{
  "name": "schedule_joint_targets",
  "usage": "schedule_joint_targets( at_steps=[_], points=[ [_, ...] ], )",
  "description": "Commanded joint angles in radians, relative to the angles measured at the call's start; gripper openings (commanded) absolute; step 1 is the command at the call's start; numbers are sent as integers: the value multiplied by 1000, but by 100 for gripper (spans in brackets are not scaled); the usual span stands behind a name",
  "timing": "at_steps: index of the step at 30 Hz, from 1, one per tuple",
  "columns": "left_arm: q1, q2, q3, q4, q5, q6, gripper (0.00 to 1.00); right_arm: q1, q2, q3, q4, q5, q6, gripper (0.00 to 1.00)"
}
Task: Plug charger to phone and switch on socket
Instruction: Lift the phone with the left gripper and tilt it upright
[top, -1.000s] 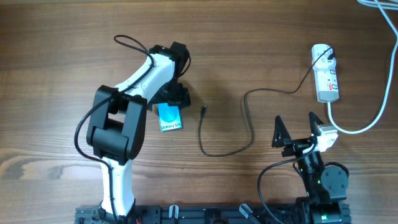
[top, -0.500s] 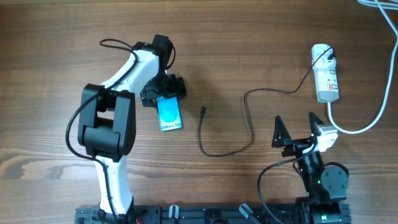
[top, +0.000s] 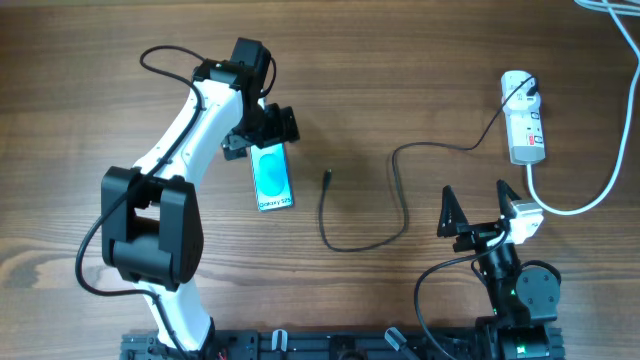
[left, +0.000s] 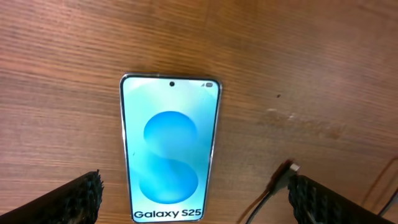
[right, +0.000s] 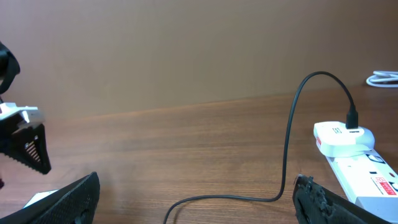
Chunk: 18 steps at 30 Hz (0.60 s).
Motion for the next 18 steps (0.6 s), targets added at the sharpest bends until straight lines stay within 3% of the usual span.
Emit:
schedule_joint_targets(
  at_steps=[1,5,13,18],
  points=[
    [2,-5,-9,-2,11,1,100,-5,-12,-1,5,13,-12,100],
    [-19,-5,-92,10,7,1,98,-5,-12,-1,5,13,-11,100],
    [-32,-5,-307,179,-30,-60,100,-5,-12,-1,5,13,-11,100],
    [-32,-5,-333,247,-30,-60,94,-5,-12,-1,5,13,-12,100]
  ],
)
